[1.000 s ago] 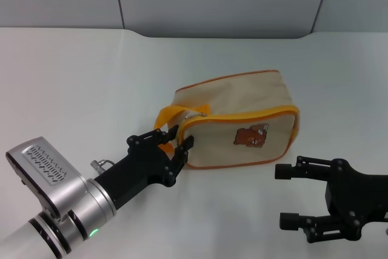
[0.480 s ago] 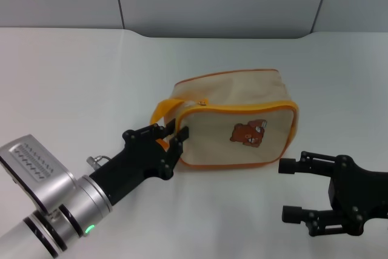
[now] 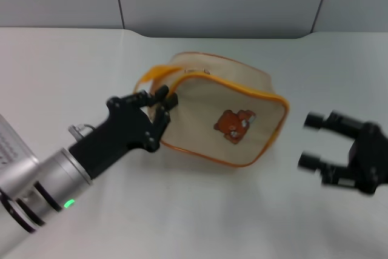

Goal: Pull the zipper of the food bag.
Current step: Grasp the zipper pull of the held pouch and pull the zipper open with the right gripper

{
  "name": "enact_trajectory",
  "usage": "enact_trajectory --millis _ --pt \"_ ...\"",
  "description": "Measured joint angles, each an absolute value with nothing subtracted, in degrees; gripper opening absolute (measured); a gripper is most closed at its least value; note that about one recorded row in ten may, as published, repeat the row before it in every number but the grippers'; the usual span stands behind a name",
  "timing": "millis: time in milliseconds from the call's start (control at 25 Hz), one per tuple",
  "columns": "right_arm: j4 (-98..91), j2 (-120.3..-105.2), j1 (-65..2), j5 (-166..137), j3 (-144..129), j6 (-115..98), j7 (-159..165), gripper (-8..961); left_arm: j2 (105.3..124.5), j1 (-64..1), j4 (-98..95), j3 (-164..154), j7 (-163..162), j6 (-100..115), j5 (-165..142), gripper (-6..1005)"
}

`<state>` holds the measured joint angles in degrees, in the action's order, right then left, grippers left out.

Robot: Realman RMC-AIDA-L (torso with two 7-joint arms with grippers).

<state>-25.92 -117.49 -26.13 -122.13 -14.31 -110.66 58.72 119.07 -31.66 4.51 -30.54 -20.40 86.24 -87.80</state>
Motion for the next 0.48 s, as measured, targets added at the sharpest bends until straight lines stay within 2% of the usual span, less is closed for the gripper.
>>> enact_trajectory --millis 120,240,480 --pt "-23.55 -119.35 -25.14 -118.7 -1.61 -107.88 50.55 837 119.05 -31.52 -2.25 -32.46 -24.83 88.53 -87.8 153" --pt "-18.29 -119.57 -24.3 -114.06 1.98 -105.47 43.48 837 119.02 -31.54 -6.12 -33.72 -26.29 89.25 -87.81 151" --pt "-3.4 -119.71 -24.67 -104.33 3.46 -97.72 20.45 837 118.96 -32.17 -16.69 -39.6 -30.65 89.87 -87.74 70"
